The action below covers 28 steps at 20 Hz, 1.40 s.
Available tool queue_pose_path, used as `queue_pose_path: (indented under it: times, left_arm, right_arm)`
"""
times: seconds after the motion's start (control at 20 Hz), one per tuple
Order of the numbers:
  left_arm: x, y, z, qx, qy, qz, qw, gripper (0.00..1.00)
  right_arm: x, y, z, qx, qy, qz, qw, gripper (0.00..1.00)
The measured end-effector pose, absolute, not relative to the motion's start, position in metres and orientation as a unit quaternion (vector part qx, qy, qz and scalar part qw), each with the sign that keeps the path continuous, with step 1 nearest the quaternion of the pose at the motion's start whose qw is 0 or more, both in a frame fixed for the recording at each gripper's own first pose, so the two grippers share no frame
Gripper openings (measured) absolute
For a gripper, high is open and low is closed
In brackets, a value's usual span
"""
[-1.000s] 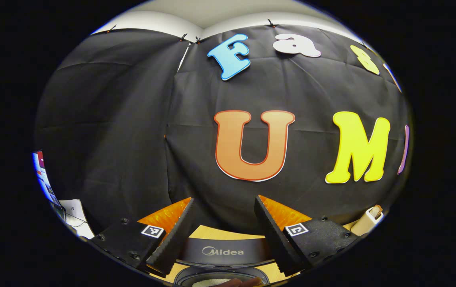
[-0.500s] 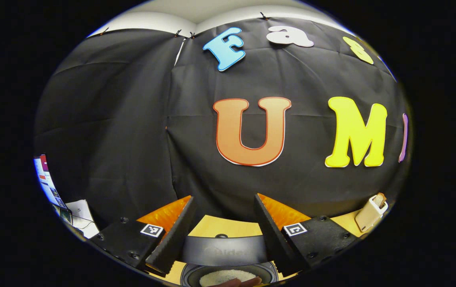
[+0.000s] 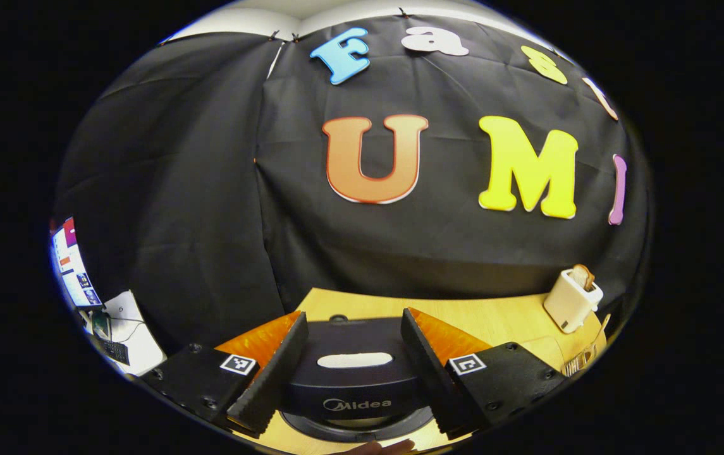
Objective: Close the left gripper, press the button to open the rice cooker; take a wooden spoon from the chopstick holder with the right hand, scoop a spoonful of rice and pour it into the rice cooker, then put the wooden spoon back into the chopstick holder.
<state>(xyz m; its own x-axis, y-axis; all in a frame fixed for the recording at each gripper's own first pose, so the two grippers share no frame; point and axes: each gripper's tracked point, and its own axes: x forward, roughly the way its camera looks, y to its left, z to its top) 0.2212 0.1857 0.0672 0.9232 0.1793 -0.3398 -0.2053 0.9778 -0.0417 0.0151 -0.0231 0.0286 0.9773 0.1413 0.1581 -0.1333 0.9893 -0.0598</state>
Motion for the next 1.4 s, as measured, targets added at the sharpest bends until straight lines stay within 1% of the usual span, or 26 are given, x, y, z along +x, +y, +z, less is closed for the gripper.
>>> queue_pose_path:
  times: [0.1, 0.3, 0.45, 0.5, 0.55, 0.6, 0.7, 0.8, 0.9, 0.95, 1.0, 1.15, 1.2, 1.25, 1.3, 1.4]
  left_arm:
    - [0.208, 0.181, 0.044, -0.049, 0.191, 0.094, 0.976, 0.95]
    - [0.195, 0.175, 0.023, -0.038, 0.189, 0.098, 0.976, 0.96]
    - [0.192, 0.176, 0.011, -0.033, 0.200, 0.103, 0.974, 0.96]
    - [0.191, 0.176, 0.006, -0.036, 0.209, 0.102, 0.972, 0.96]
    - [0.188, 0.174, -0.001, -0.039, 0.223, 0.101, 0.969, 0.96]
    - [0.184, 0.173, -0.009, -0.040, 0.239, 0.098, 0.965, 0.96]
    - [0.175, 0.170, -0.024, -0.043, 0.269, 0.095, 0.957, 0.96]
    - [0.170, 0.168, -0.029, -0.048, 0.285, 0.095, 0.953, 0.96]
    - [0.165, 0.168, -0.031, -0.045, 0.285, 0.093, 0.953, 0.96]
    - [0.162, 0.167, -0.031, -0.045, 0.286, 0.092, 0.953, 0.96]
    - [0.160, 0.164, -0.032, -0.045, 0.288, 0.091, 0.952, 0.96]
    - [0.147, 0.157, -0.027, -0.043, 0.290, 0.087, 0.952, 0.96]
    - [0.144, 0.157, -0.027, -0.042, 0.289, 0.088, 0.952, 0.96]
    - [0.142, 0.157, -0.027, -0.040, 0.286, 0.089, 0.953, 0.96]
    - [0.140, 0.156, -0.028, -0.041, 0.282, 0.090, 0.954, 0.96]
    - [0.137, 0.155, -0.028, -0.042, 0.273, 0.093, 0.956, 0.96]
  right_arm:
    - [0.008, -0.023, 0.033, -0.029, -0.078, 0.063, 0.994, 0.95]
    - [-0.001, -0.014, 0.040, -0.021, -0.079, 0.073, 0.994, 0.95]
    - [-0.002, -0.016, 0.041, -0.027, -0.076, 0.071, 0.994, 0.95]
    - [-0.003, -0.016, 0.041, -0.029, -0.076, 0.072, 0.994, 0.95]
    - [-0.004, -0.015, 0.042, -0.028, -0.076, 0.073, 0.994, 0.97]
    - [-0.004, -0.016, 0.043, -0.027, -0.077, 0.074, 0.994, 0.95]
    - [-0.004, -0.018, 0.043, -0.024, -0.076, 0.074, 0.994, 0.95]
    - [-0.004, -0.021, 0.045, -0.023, -0.077, 0.073, 0.994, 0.95]
    - [-0.002, -0.024, 0.045, -0.020, -0.076, 0.073, 0.994, 0.95]
    - [-0.001, -0.025, 0.047, -0.017, -0.076, 0.074, 0.994, 0.97]
    - [-0.002, -0.026, 0.047, -0.015, -0.076, 0.075, 0.994, 0.95]
    - [-0.002, -0.029, 0.050, -0.010, -0.078, 0.075, 0.994, 0.95]
    - [-0.003, -0.029, 0.050, -0.008, -0.079, 0.076, 0.994, 0.97]
    - [-0.004, -0.028, 0.051, -0.007, -0.079, 0.078, 0.994, 0.97]
    - [-0.005, -0.027, 0.051, -0.006, -0.079, 0.080, 0.994, 0.95]
    - [-0.005, -0.026, 0.052, -0.006, -0.079, 0.084, 0.993, 0.95]
